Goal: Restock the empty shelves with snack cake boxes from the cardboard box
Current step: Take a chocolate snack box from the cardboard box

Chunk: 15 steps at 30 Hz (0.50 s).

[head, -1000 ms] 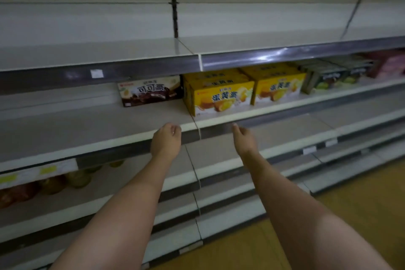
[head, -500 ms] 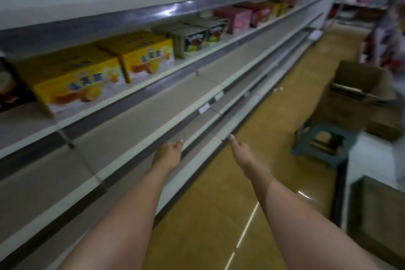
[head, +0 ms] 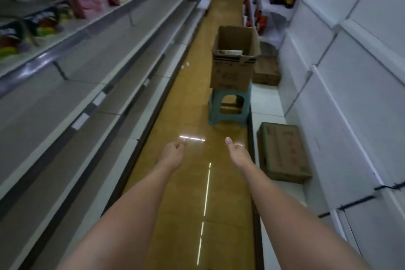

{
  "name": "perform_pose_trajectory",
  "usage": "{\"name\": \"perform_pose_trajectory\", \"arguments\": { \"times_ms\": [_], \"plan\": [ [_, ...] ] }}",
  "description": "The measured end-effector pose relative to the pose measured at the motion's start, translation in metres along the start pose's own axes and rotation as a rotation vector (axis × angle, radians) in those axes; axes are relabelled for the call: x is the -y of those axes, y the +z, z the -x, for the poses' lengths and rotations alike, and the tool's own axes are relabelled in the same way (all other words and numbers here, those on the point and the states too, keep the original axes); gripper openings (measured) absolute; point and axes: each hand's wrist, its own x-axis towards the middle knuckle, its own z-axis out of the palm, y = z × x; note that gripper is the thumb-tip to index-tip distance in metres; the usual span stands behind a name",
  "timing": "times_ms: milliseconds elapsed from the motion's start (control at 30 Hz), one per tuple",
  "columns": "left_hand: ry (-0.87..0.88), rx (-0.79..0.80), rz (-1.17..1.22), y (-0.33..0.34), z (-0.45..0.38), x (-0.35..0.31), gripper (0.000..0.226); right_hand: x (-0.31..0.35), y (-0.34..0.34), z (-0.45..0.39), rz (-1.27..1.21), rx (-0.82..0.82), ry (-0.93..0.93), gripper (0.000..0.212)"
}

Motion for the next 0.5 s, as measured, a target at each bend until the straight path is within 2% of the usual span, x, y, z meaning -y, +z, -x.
{"name": "perform_pose_trajectory", "arguments": {
  "times_ms": [267,500],
  "plan": [
    [0.041,0.139,-0.063,0.066,-0.075,-0.055,0.054,-0.026,-0.054,-0.062,-0.083,-0.037,0.177,0.067],
    [0.086,0.172,-0.047,0.073,-0.169,-0.101,0.055,0.016,-0.073,-0.146,-0.114,-0.081,0.202,0.071]
  ]
}}
